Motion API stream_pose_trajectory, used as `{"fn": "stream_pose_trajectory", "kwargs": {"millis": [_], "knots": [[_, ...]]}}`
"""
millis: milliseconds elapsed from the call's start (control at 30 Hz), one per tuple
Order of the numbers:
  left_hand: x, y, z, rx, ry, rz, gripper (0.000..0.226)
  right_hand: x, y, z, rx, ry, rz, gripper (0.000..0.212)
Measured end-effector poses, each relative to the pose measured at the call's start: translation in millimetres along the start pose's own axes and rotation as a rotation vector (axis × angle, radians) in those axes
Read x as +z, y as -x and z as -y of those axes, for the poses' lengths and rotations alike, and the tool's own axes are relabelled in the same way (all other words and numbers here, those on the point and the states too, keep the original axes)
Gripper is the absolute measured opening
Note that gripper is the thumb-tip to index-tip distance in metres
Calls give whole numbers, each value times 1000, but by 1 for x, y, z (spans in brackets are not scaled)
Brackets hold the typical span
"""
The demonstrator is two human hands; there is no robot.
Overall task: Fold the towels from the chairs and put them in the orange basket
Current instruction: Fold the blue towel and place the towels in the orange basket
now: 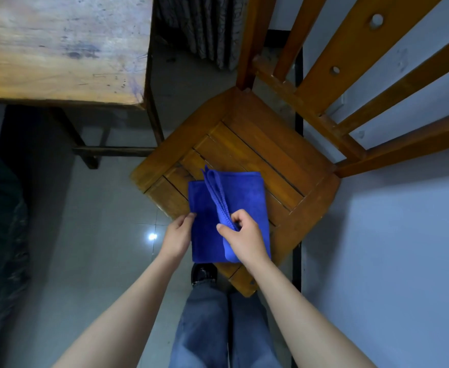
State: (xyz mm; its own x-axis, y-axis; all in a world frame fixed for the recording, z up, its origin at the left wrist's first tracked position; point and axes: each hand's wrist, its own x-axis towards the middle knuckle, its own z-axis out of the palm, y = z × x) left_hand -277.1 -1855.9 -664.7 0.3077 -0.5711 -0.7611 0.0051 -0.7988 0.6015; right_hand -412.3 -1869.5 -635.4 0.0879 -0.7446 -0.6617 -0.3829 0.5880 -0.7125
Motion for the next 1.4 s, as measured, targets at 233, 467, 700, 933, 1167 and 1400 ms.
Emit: {"fn": "stream_pose_trajectory", "kwargs": {"millis": [233,467,700,933,1167,1400], "knots": [[-1,0,3,24,46,4,33,20,1,-4,7,-10,109,8],[3,-1,12,151,-250,-98,49,0,-14,-23,-104,521,-38,37],[19,-20,28,767,-1224,-92,59,-26,-48,-46,-537,1300,-89,65],[17,-69,37,833,-1364,-83,74,-36,-91,-60,-575,1357,-97,76],[16,-76,38,852,-1343,-80,76,-39,-102,-67,-626,1326,-110,76],[1,-22,75,1179,-1283,-22,84,-43,-28,-103,-824,1330,25,72]]}}
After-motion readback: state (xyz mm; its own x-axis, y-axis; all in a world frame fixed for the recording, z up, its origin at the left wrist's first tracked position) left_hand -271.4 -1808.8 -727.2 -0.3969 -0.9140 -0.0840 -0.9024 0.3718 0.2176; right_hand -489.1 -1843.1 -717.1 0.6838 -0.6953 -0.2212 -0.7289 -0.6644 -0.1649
